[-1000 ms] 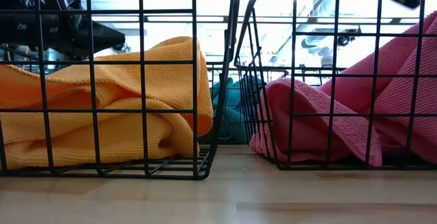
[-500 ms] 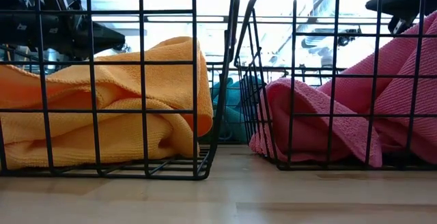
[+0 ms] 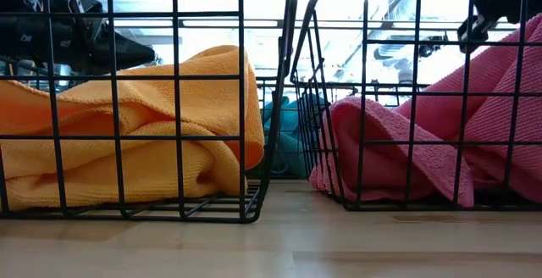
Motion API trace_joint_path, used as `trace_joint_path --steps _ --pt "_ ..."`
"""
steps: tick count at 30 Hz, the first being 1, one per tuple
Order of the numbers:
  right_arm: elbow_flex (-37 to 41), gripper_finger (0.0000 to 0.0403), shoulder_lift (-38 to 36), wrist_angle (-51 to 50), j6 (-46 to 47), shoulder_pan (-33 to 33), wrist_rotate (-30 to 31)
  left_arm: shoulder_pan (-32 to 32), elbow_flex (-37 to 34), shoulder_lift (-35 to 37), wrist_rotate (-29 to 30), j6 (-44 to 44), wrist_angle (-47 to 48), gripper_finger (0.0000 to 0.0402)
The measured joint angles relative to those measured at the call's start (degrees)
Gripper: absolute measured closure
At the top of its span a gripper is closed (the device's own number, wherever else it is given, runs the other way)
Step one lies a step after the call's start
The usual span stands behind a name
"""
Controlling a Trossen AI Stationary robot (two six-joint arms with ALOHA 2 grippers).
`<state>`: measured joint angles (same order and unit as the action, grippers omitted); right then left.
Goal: Sort microfiber towel by color & place in baskets
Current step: Return to Home Position
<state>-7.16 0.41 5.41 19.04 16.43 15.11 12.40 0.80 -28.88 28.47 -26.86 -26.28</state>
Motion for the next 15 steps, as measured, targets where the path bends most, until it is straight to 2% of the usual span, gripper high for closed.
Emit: trace_joint_path --steps 3,7,11,15 --pt "5.71 0.0403 0.28 12.41 0.18 -1.99 -3.81 0.00 0.00 0.01 -0.03 0.01 -0.06 0.0387" --pt "6.25 0.0403 0.42 8.55 1.46 -7.18 -6.61 0.00 0.00 0.00 -0.03 0.04 -0.02 0.0387" --pt "6.25 0.0403 0.39 8.96 2.71 -15.09 -14.95 0.00 0.00 0.00 -0.03 0.01 -0.02 0.0387" --pt "6.25 0.0403 0.39 4.50 0.46 -20.57 -22.32 0.00 0.00 0.01 -0.03 0.02 -0.02 0.0387"
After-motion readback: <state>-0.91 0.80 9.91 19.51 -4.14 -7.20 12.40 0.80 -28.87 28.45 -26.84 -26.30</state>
